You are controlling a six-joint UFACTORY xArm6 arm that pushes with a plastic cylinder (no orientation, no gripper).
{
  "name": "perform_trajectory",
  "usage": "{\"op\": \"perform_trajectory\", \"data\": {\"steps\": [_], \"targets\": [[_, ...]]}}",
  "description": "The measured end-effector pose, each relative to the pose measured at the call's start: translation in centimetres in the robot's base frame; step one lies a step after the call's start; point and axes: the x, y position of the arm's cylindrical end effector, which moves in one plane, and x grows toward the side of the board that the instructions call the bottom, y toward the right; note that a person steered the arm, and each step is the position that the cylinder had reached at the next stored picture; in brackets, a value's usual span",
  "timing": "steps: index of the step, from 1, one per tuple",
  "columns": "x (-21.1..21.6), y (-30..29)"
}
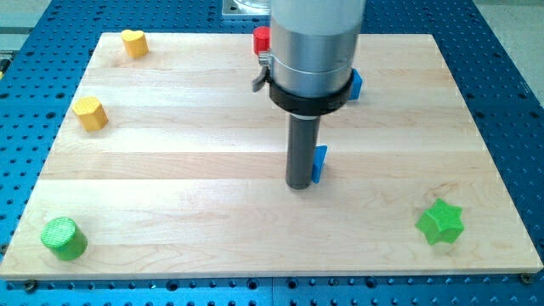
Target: Move the triangle bottom to the cube
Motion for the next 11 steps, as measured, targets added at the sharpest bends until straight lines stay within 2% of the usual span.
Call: {"op": "perform_trajectory", "data": {"steps": [1, 2, 3, 4, 5, 6, 10, 11], "targets": [[-1.0, 2.7], [-6.6, 5.7], [-10.9, 5.8], [-10.0, 8.6], [-12.6, 15.1], [-16.2, 16.5], [-16.5, 12.0], [-15.0, 11.8]]}}
